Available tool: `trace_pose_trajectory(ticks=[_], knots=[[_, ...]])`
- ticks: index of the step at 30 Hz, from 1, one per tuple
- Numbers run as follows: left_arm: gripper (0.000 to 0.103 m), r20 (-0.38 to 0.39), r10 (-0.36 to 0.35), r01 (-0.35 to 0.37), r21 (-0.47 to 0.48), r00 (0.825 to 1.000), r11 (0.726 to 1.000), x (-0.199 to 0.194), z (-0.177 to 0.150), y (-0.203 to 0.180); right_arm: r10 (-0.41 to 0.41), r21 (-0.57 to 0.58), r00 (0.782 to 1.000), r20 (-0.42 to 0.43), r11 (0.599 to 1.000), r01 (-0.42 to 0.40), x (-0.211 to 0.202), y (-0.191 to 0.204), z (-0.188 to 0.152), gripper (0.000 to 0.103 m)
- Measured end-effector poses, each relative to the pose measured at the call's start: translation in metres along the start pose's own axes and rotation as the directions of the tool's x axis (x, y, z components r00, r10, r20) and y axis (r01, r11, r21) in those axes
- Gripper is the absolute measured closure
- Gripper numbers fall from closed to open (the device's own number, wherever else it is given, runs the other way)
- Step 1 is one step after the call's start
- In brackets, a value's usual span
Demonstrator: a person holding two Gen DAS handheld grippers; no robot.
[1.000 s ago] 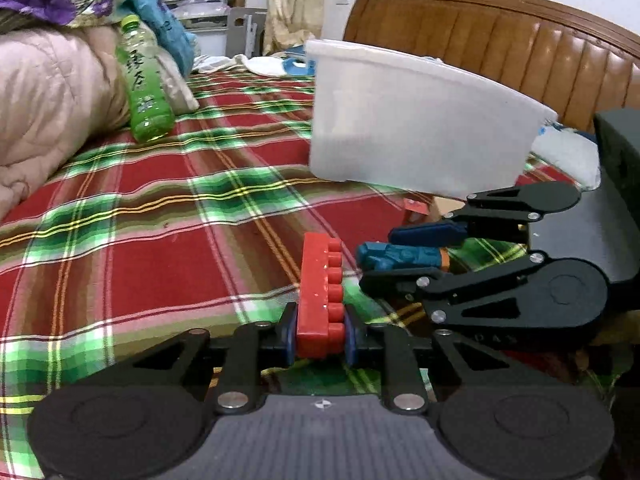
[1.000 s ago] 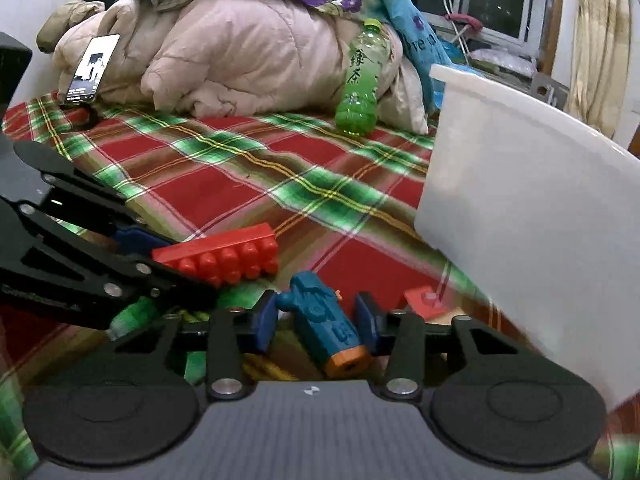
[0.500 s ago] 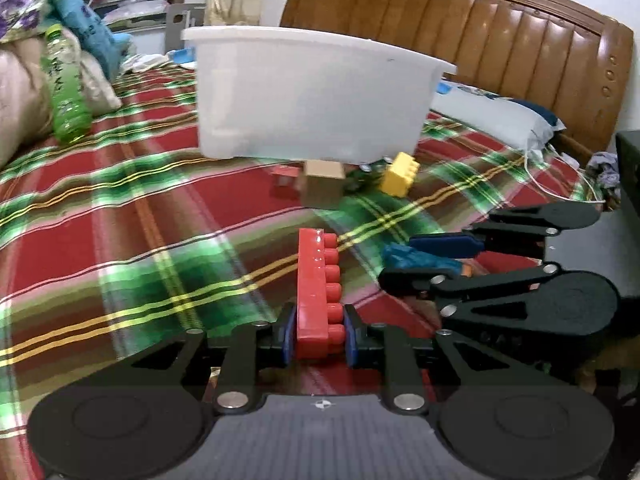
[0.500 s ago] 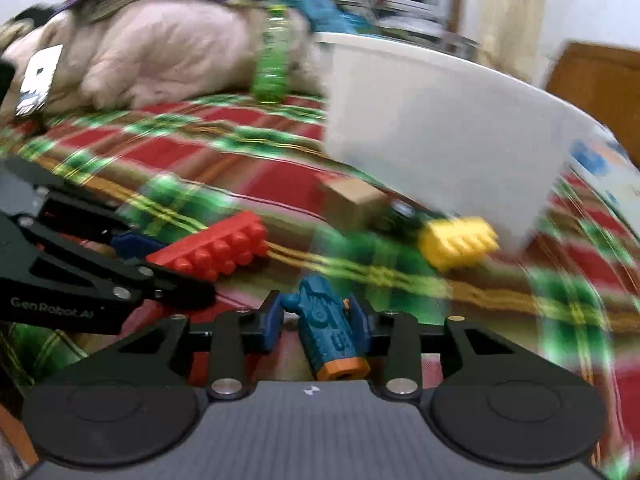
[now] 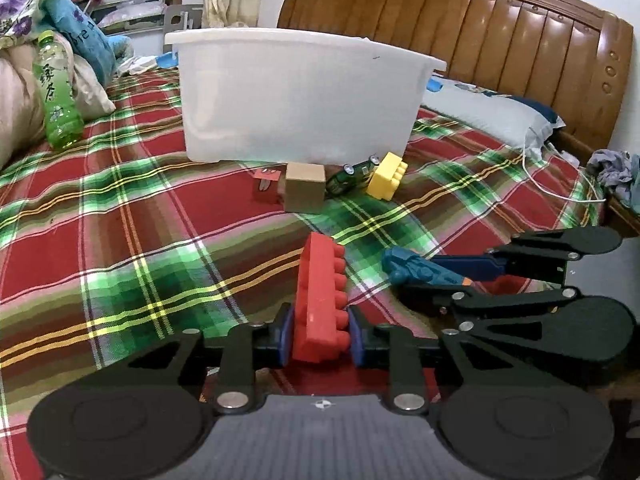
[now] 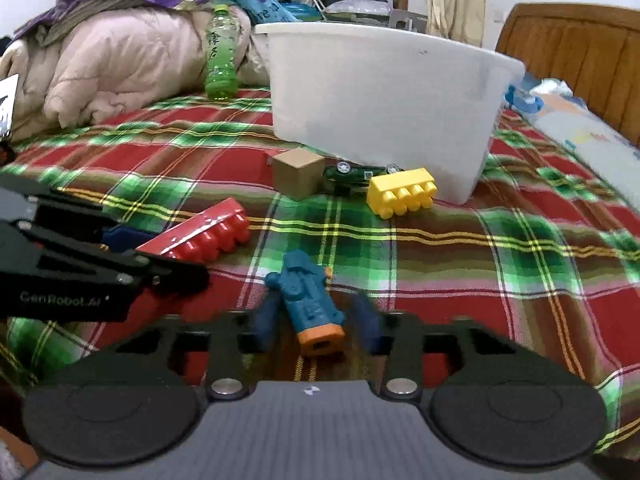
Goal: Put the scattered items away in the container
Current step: 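Grasp the red Lego brick with the left tool while the right tool grasps the blue toy gun, then carry the red brick and blue gun over the bin and release both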
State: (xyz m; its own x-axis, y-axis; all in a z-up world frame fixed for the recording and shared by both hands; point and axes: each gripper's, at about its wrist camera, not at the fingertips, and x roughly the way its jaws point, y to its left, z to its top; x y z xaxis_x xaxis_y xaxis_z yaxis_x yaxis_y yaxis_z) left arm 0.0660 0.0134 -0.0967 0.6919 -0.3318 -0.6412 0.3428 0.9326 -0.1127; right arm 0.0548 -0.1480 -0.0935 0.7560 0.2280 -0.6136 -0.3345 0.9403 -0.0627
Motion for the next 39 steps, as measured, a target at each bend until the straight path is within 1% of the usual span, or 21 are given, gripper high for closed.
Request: trace_pose_trajectory(ticks=[1,2,3,7,13,17,19,21,23,25,26,27,28,29,32,34,39], knots=[[0.072,0.002,0.000,0.000,-0.002,1.000,1.000,0.000,0.001,-0.001,-0.005,-0.005,1.000,0.006,1.000,0.005,-0.001,0.000,0.000,0.068],[0.073,0.005,-0.004,0.005,-0.008,1.000,1.000,0.000,0.002,-0.003,-0.006,-0.006,1.000,0.011,1.000,0.007,-0.002,0.000,0.001,0.074],[0.073,0.010,-0.010,0.010,-0.013,1.000,1.000,-0.001,0.004,-0.004,-0.009,-0.001,1.000,0.015,1.000,0.009,-0.003,-0.002,0.002,0.074],[0.076,0.038,-0.015,0.015,-0.011,0.999,1.000,-0.006,0.014,-0.006,-0.034,0.017,0.998,0.045,0.999,0.033,-0.009,-0.011,0.009,0.074],[0.076,0.097,-0.015,0.017,-0.017,0.995,1.000,-0.016,0.041,-0.007,-0.051,0.032,0.994,0.097,0.998,0.048,-0.019,-0.024,0.030,0.074],[0.076,0.127,-0.002,0.004,-0.013,0.992,1.000,-0.022,0.058,-0.006,-0.061,0.022,0.989,0.135,0.998,0.059,-0.025,-0.029,0.045,0.074],[0.075,0.109,-0.010,0.012,-0.015,0.994,1.000,-0.022,0.060,-0.004,-0.066,0.025,0.986,0.153,0.998,0.063,-0.030,-0.033,0.051,0.074],[0.071,0.075,-0.003,0.004,-0.009,0.997,1.000,-0.019,0.054,-0.005,-0.072,0.030,0.983,0.167,0.997,0.068,-0.034,-0.036,0.053,0.074],[0.059,0.036,-0.003,0.003,0.004,0.999,1.000,-0.014,0.042,-0.008,-0.078,0.034,0.983,0.169,0.997,0.073,-0.035,-0.038,0.051,0.074],[0.054,-0.008,0.008,-0.008,0.013,1.000,1.000,-0.004,0.031,-0.013,-0.077,0.045,0.984,0.158,0.996,0.071,-0.033,-0.040,0.046,0.074],[0.054,-0.036,0.015,-0.014,0.019,0.999,1.000,0.002,0.025,-0.016,-0.076,0.049,0.986,0.149,0.996,0.069,-0.031,-0.040,0.043,0.074],[0.054,-0.061,0.025,-0.023,0.028,0.998,0.999,0.008,0.021,-0.017,-0.074,0.053,0.987,0.140,0.996,0.068,-0.029,-0.040,0.041,0.074],[0.059,-0.081,0.036,-0.032,0.048,0.996,0.998,0.014,0.017,-0.020,-0.072,0.055,0.989,0.132,0.996,0.065,-0.028,-0.040,0.039,0.074],[0.078,-0.074,0.043,-0.039,0.063,0.996,0.997,0.015,0.015,-0.021,-0.071,0.055,0.990,0.125,0.996,0.064,-0.027,-0.039,0.037,0.074],[0.078,-0.024,0.038,-0.037,0.055,0.999,0.998,0.009,0.022,-0.018,-0.074,0.049,0.990,0.121,0.996,0.068,-0.028,-0.040,0.036,0.074],[0.078,0.010,0.045,-0.046,0.064,0.999,0.997,0.002,0.035,-0.015,-0.077,0.044,0.989,0.125,0.996,0.072,-0.029,-0.041,0.039,0.074],[0.078,0.098,0.040,-0.045,0.049,0.994,0.998,-0.015,0.074,-0.007,-0.089,0.032,0.980,0.180,0.996,0.084,-0.034,-0.046,0.061,0.074]])
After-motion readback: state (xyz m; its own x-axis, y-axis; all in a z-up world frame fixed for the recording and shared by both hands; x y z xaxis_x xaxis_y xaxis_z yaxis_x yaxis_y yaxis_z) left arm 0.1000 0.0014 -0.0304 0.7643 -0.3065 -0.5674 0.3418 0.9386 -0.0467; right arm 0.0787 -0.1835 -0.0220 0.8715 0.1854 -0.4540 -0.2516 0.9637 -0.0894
